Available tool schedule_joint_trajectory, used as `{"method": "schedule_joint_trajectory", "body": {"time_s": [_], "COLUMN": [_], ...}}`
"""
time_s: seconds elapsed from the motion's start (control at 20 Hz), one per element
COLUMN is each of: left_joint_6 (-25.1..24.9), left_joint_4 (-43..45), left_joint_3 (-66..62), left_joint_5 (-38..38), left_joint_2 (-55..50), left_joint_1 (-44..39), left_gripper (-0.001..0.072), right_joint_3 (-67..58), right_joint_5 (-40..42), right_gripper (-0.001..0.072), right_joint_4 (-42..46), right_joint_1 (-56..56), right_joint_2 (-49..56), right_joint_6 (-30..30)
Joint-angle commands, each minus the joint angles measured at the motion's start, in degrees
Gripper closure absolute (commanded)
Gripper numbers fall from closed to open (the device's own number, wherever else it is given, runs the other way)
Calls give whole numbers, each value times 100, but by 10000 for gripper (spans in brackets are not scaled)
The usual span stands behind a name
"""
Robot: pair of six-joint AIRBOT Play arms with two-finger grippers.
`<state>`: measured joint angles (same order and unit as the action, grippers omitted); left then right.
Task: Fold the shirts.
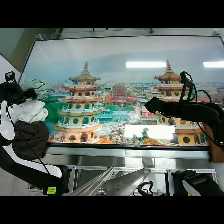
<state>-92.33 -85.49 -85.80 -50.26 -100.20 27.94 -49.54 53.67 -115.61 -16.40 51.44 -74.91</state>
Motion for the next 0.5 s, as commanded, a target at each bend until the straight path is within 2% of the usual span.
{"method": "schedule_joint_trajectory", "body": {"time_s": [0.0,0.1,0.15,0.3,0.45], "left_joint_6": [-184,-345,-457,-752,-1071], "left_joint_4": [-9,-13,-15,-136,-682], "left_joint_3": [-848,-1390,-1565,-1665,-1665], "left_joint_5": [-1270,-1759,-1725,-1073,-946], "left_joint_2": [-50,-52,-68,-205,-658], "left_joint_1": [-166,-173,-173,-173,-173], "left_gripper": [17,17,17,0,0], "right_joint_3": [-4,-4,-4,-4,-4], "right_joint_5": [26,26,26,26,22], "right_gripper": [18,18,18,18,18], "right_joint_4": [-13,-9,7,33,50], "right_joint_1": [-7,-7,-7,-4,-4], "right_joint_2": [7,4,4,7,7], "right_joint_6": [103,101,101,101,101]}}
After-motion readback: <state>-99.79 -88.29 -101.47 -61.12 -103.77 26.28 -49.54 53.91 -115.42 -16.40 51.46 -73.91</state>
